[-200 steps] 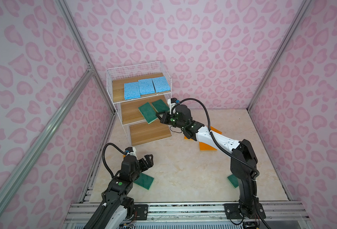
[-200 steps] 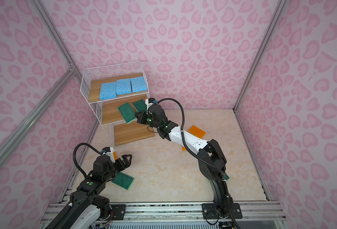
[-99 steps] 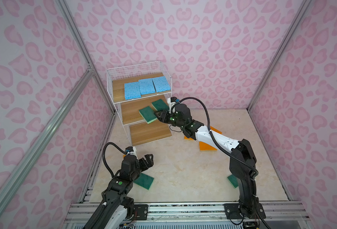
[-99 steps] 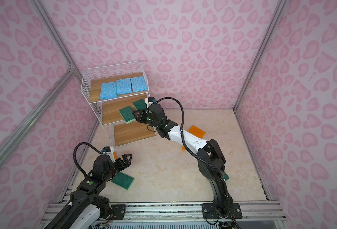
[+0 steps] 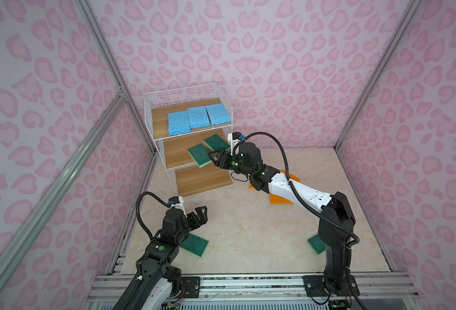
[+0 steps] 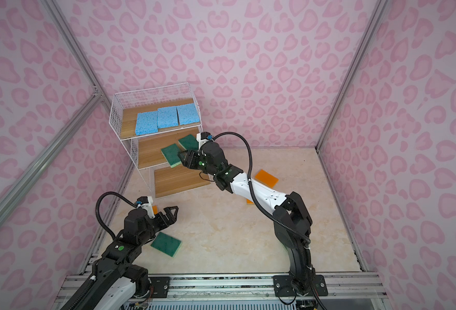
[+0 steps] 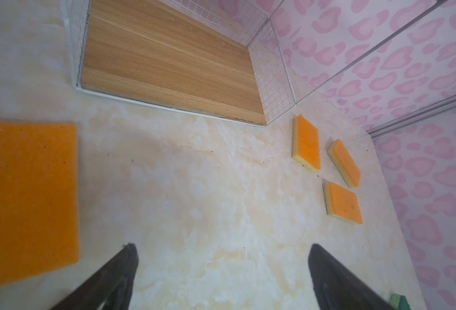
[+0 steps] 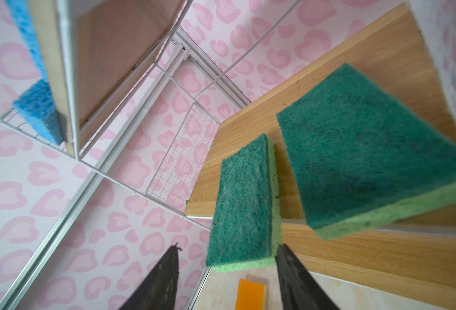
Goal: Place and organize the cleaning sponges onto the shelf
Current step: 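Lower the green sponge onto the middle shelf beside the first with the right gripper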
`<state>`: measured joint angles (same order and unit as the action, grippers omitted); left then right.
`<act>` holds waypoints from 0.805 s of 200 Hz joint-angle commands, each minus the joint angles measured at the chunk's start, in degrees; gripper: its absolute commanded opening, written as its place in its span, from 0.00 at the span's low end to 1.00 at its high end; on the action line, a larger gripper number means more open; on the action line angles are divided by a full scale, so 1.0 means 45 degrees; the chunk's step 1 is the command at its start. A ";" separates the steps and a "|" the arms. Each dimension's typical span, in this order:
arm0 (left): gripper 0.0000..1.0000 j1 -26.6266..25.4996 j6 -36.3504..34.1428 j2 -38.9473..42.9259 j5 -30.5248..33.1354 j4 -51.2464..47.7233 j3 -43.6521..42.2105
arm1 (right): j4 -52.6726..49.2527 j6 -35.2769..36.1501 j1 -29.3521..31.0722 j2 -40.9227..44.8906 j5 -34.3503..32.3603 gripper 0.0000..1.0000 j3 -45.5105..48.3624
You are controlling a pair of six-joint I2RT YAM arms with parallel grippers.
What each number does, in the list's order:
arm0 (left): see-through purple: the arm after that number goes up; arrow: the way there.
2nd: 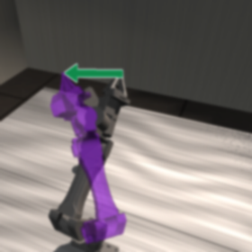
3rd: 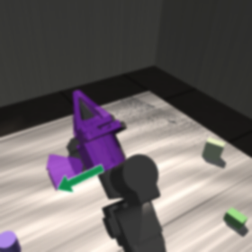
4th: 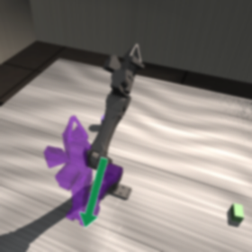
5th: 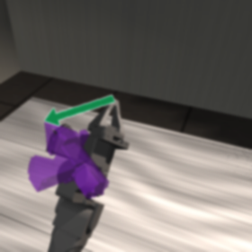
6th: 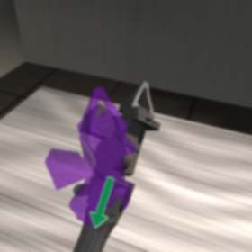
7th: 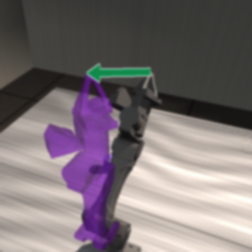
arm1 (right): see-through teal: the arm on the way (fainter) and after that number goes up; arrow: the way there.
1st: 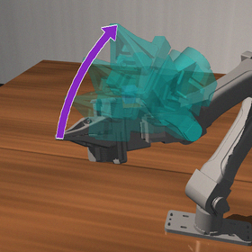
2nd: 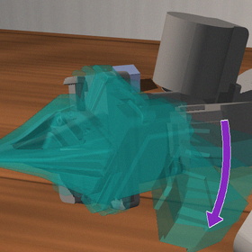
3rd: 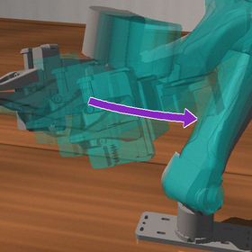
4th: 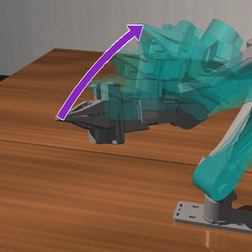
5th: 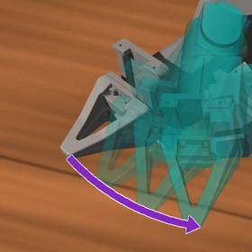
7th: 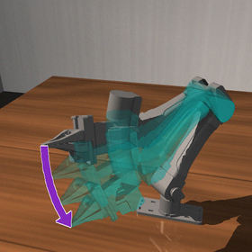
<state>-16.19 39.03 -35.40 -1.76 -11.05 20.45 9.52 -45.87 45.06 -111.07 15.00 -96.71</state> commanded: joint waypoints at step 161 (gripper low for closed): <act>0.99 0.0167 0.1303 0.1181 -0.0606 -0.0264 -0.0734 | 0.5958 -0.5315 0.0846 -0.0137 -0.0655 0.58 0.3606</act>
<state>-15.46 43.83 -30.55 -4.14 -13.54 17.78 28.80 -62.81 48.75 -109.56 14.24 -80.14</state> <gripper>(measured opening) 0.986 0.578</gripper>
